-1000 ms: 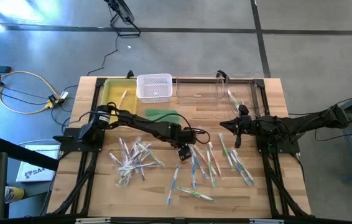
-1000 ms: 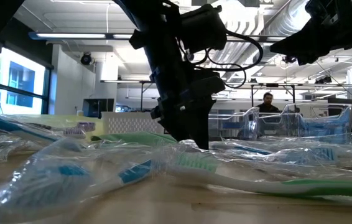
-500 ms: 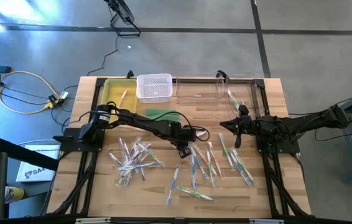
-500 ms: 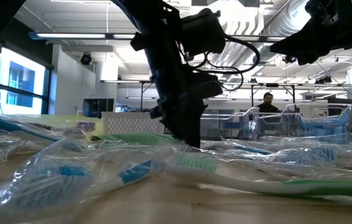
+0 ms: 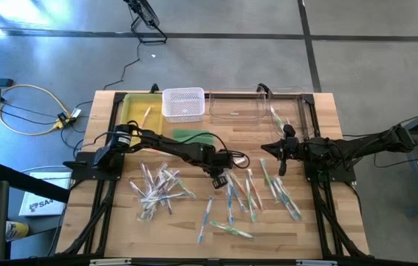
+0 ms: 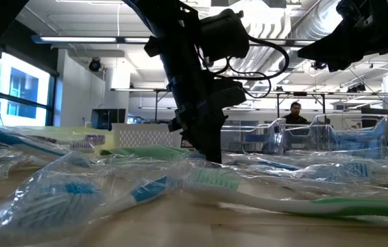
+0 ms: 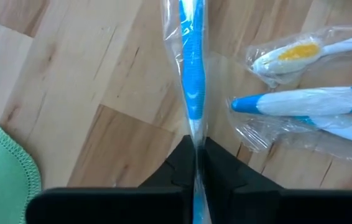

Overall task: Pick & Place Toothbrushes
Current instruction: Put the blue toothbrush into the white bin

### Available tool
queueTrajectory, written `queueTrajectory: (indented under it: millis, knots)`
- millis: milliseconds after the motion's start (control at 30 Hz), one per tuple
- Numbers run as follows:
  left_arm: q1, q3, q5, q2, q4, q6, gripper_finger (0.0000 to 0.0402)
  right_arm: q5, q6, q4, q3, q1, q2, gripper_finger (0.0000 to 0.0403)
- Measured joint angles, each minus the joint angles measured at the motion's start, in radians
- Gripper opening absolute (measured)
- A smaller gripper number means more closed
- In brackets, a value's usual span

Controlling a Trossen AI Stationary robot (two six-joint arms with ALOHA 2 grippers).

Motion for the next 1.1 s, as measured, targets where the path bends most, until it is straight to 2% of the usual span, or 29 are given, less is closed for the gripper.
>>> queueTrajectory:
  millis: [233,433,1100]
  knots:
    - [-0.003,-0.001,-0.029,-0.01,-0.022,0.025,0.0008,0.0,0.0,0.0,0.0,0.0,0.0,0.0002]
    - [0.012,-0.004,-0.08,-0.055,-0.104,0.066,0.0003,0.0,0.0,0.0,0.0,0.0,0.0,0.0002]
    - [0.053,-0.001,-0.405,-0.436,-0.321,0.281,0.0001,0.0,0.0,0.006,0.0,0.0,0.0,0.0002]
